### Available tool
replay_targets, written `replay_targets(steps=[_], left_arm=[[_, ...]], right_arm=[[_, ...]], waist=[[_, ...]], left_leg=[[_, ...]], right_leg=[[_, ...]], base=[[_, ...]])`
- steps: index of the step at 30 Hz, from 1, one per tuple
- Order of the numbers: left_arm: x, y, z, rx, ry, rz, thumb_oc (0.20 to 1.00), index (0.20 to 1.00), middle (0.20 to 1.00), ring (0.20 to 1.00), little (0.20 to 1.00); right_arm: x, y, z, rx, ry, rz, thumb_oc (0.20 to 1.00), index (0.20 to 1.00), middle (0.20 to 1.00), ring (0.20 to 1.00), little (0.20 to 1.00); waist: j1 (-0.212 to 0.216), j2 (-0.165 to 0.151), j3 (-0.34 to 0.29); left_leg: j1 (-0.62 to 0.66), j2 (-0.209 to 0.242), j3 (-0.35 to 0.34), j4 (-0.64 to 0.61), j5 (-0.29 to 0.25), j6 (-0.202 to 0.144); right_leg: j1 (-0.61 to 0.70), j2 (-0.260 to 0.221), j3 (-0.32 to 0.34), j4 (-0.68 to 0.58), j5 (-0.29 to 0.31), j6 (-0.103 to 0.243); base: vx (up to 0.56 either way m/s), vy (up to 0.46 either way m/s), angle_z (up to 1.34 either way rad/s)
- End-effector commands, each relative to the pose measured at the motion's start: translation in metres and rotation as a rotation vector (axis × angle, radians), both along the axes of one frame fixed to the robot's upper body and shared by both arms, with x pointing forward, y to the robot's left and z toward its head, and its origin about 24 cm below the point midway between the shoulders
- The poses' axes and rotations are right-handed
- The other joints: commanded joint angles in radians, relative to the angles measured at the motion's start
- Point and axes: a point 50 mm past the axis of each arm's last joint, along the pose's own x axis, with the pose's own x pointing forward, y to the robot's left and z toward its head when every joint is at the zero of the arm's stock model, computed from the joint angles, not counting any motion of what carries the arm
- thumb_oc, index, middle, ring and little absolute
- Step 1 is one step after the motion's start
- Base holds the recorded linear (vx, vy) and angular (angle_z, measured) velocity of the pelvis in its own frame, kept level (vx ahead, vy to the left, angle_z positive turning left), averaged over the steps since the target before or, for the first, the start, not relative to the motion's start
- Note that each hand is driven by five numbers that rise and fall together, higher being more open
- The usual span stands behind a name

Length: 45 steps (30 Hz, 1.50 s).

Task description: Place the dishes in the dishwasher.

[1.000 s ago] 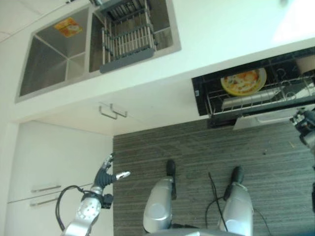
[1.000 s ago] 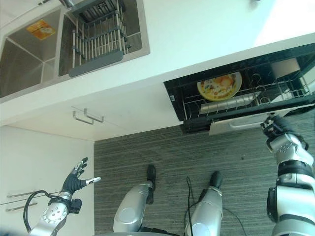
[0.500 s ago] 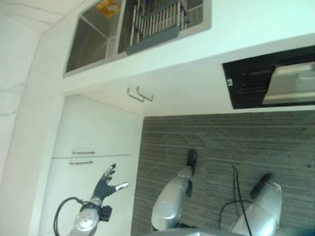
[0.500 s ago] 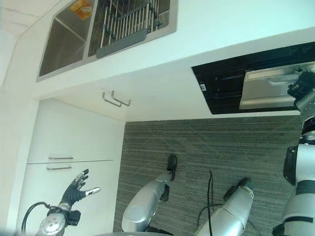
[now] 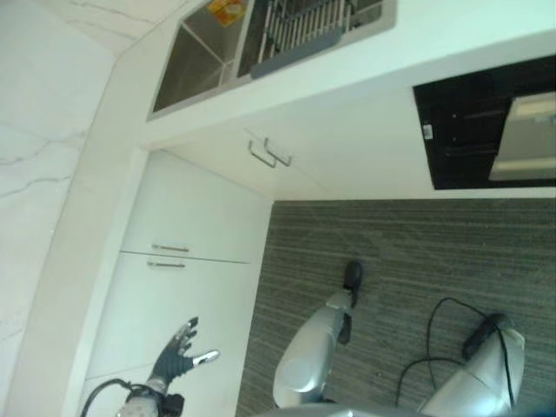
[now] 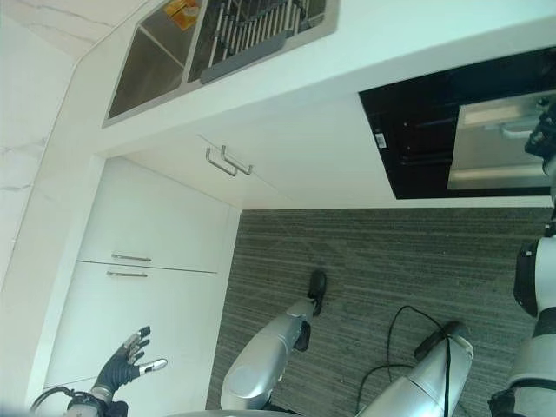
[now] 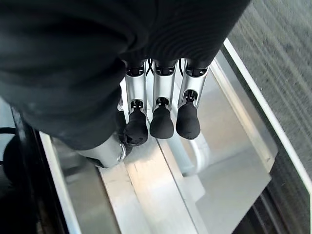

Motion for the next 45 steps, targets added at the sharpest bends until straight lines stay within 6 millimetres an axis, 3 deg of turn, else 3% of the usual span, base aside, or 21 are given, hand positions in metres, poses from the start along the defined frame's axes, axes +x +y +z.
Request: replay_targets(steps=[1,3,5,6,7,8,9,11,15,16,18,21,24,27,32,33,35,36,39,43,45], left_arm=[[0.02,0.015,0.02,-0.001,-0.108,0.014,1.0,1.0,1.0,1.0,1.0],[0.021,0.017,0.025,-0.003,-0.133,0.03,1.0,1.0,1.0,1.0,1.0],[0.029,0.022,0.032,-0.006,-0.179,0.083,1.0,1.0,1.0,1.0,1.0],[0.036,0.025,0.036,-0.016,-0.208,0.13,1.0,1.0,1.0,1.0,1.0],[0.057,0.026,0.051,-0.025,-0.243,0.236,1.0,1.0,1.0,1.0,1.0],[0.06,0.027,0.054,-0.018,-0.251,0.244,1.0,1.0,1.0,1.0,1.0],[0.084,0.029,0.066,0.013,-0.297,0.268,1.0,1.0,1.0,1.0,1.0],[0.106,0.027,0.074,0.036,-0.333,0.281,1.0,1.0,1.0,1.0,1.0],[0.143,0.018,0.088,0.039,-0.367,0.353,1.0,1.0,1.0,1.0,1.0],[0.13,0.003,0.056,-0.35,-0.337,0.358,1.0,1.0,1.0,1.0,1.0],[0.094,0.011,0.032,-0.319,-0.348,0.302,1.0,1.0,1.0,1.0,1.0],[0.062,0.035,0.032,-0.159,-0.36,0.352,1.0,1.0,1.0,1.0,1.0],[0.054,0.044,0.031,-0.028,-0.3,0.369,1.0,1.0,1.0,1.0,1.0],[0.051,0.04,0.018,0.052,-0.2,0.342,1.0,1.0,1.0,1.0,1.0],[0.026,0.032,-0.032,-0.079,0.059,0.481,1.0,1.0,1.0,1.0,1.0],[0.022,0.03,-0.038,-0.102,0.078,0.504,1.0,1.0,1.0,1.0,1.0],[0.011,0.023,-0.049,-0.189,0.127,0.551,1.0,1.0,1.0,1.0,1.0],[0.008,0.019,-0.053,-0.225,0.14,0.565,1.0,1.0,1.0,1.0,1.0],[0.003,0.002,-0.064,-0.276,0.227,0.529,1.0,1.0,1.0,1.0,1.0],[0.002,-0.015,-0.075,-0.376,0.348,0.492,1.0,1.0,1.0,1.0,1.0],[-0.001,-0.022,-0.081,-0.388,0.409,0.472,1.0,1.0,1.0,1.0,1.0]], right_arm=[[0.011,0.023,0.045,0.02,-0.287,0.208,0.2,0.2,0.2,0.2,0.2],[0.01,0.025,0.014,0.016,-0.259,0.237,0.2,0.2,0.2,0.2,0.2],[0.006,0.039,-0.044,0.059,-0.238,0.264,0.2,0.2,0.2,0.2,0.2],[-0.001,0.05,-0.072,0.103,-0.25,0.274,0.2,0.2,0.2,0.2,0.2],[-0.006,0.081,-0.1,0.166,-0.279,0.297,0.2,0.2,0.2,0.2,0.2],[-0.006,0.087,-0.101,0.178,-0.282,0.304,0.2,0.2,0.2,0.2,0.2],[-0.006,0.11,-0.101,0.194,-0.279,0.355,0.2,0.2,0.2,0.2,0.2],[-0.007,0.122,-0.104,0.207,-0.27,0.406,0.2,0.2,0.2,0.2,0.2],[-0.008,0.141,-0.143,0.242,-0.193,0.483,0.2,0.2,0.2,0.2,0.2],[-0.012,0.148,-0.168,0.233,-0.145,0.461,0.2,0.2,0.2,0.2,0.2],[-0.027,0.134,-0.206,0.323,-0.095,0.405,0.2,0.2,0.2,0.2,0.2],[-0.059,0.136,-0.258,0.328,0.041,0.368,0.2,0.2,0.2,0.2,0.2],[-0.081,0.149,-0.294,0.36,0.158,0.36,0.2,0.2,0.2,0.2,0.2],[-0.109,0.155,-0.327,0.359,0.28,0.347,0.2,0.2,0.2,0.2,0.2],[-0.159,0.155,-0.367,0.391,0.477,0.295,0.2,0.2,0.2,0.2,0.2],[-0.165,0.157,-0.371,0.392,0.515,0.303,0.291,0.291,0.291,0.291,0.291],[-0.177,0.161,-0.38,0.394,0.612,0.339,0.583,0.583,0.583,0.583,0.583],[-0.184,0.162,-0.384,0.394,0.658,0.343,1.0,1.0,1.0,1.0,1.0],[-0.202,0.161,-0.394,0.426,0.759,0.298,1.0,1.0,1.0,1.0,1.0],[-0.21,0.154,-0.396,0.432,0.811,0.248,1.0,1.0,1.0,1.0,1.0],[-0.214,0.149,-0.396,0.449,0.83,0.22,1.0,1.0,1.0,1.0,1.0]], waist=[[0.073,-0.024,0.041],[0.058,-0.04,0.054],[0.025,-0.077,0.08],[0.0,-0.102,0.099],[-0.019,-0.142,0.128],[-0.023,-0.155,0.133],[-0.044,-0.21,0.149],[-0.069,-0.264,0.15],[-0.116,-0.363,0.147],[-0.104,-0.397,0.136],[-0.073,-0.418,0.125],[-0.02,-0.453,0.089],[-0.014,-0.466,0.045],[-0.059,-0.461,-0.013],[-0.125,-0.448,-0.113],[-0.13,-0.442,-0.125],[-0.133,-0.422,-0.147],[-0.134,-0.411,-0.156],[-0.138,-0.378,-0.167],[-0.187,-0.374,-0.174],[-0.226,-0.359,-0.203]], left_leg=[[0.09,0.058,0.0,-0.103,0.033,-0.027],[0.1,0.059,0.004,-0.106,0.028,-0.023],[0.106,0.06,0.02,-0.099,0.014,-0.012],[0.107,0.066,0.033,-0.092,0.005,-0.003],[0.079,0.07,0.05,-0.048,0.0,0.023],[0.075,0.07,0.053,-0.037,-0.007,0.025],[0.049,0.075,0.053,0.013,-0.029,0.035],[0.029,0.081,0.061,0.06,-0.05,0.04],[0.041,0.096,0.073,0.151,-0.109,0.033],[0.041,0.104,0.075,0.182,-0.14,0.028],[0.059,0.1,0.075,0.19,-0.166,0.022],[0.132,0.08,0.077,0.169,-0.199,0.031],[0.181,0.063,0.063,0.14,-0.209,0.048],[0.229,0.041,0.017,0.067,-0.198,0.069],[0.319,0.011,-0.03,-0.03,-0.187,0.09],[0.326,0.011,-0.034,-0.036,-0.183,0.086],[0.35,0.02,-0.034,-0.065,-0.165,0.072],[0.357,0.026,-0.033,-0.075,-0.153,0.063],[0.342,0.044,-0.025,-0.055,-0.121,0.029],[0.34,0.002,0.06,0.105,-0.216,0.05],[0.408,0.014,0.131,0.022,-0.209,0.054]], right_leg=[[0.152,0.064,-0.036,0.021,-0.099,-0.008],[0.176,0.076,-0.044,-0.022,-0.076,0.0],[0.211,0.105,-0.044,-0.101,-0.029,0.019],[0.235,0.13,-0.041,-0.164,0.008,0.029],[0.248,0.151,-0.04,-0.236,0.084,0.047],[0.25,0.153,-0.037,-0.246,0.092,0.05],[0.251,0.163,-0.026,-0.271,0.117,0.059],[0.261,0.177,-0.017,-0.312,0.143,0.068],[0.368,0.207,-0.006,-0.458,0.22,0.084],[0.435,0.203,-0.032,-0.54,0.255,0.089],[0.515,0.192,-0.066,-0.623,0.309,0.106],[0.628,0.174,-0.109,-0.661,0.351,0.112],[0.653,0.19,-0.084,-0.642,0.357,0.106],[0.629,0.253,0.04,-0.693,0.334,0.099],[0.627,0.356,0.167,-0.748,0.297,0.075],[0.633,0.362,0.169,-0.748,0.287,0.066],[0.654,0.38,0.161,-0.756,0.266,0.044],[0.661,0.387,0.156,-0.755,0.253,0.033],[0.69,0.407,0.131,-0.753,0.22,-0.002],[0.707,0.373,0.094,-0.753,0.223,-0.014],[0.712,0.374,0.075,-0.775,0.234,-0.001]], base=[[0.07,0.128,0.05],[0.07,0.129,0.01],[0.07,0.174,-0.06],[-0.05,0.226,-0.39],[-0.08,0.178,-0.47],[-0.12,0.091,-0.67],[-0.04,0.009,-0.5],[-0.05,0.053,-0.32],[0.01,0.117,-0.34],[0.0,0.009,-0.34],[0.01,0.035,-0.13],[0.21,0.166,0.34],[0.24,0.064,0.27],[0.25,-0.079,0.24],[0.23,-0.26,0.74],[0.08,-0.228,0.73],[0.05,-0.187,0.49],[0.03,-0.163,0.22],[-0.09,-0.199,0.43],[-0.14,-0.033,0.49],[-0.08,0.116,0.24]])
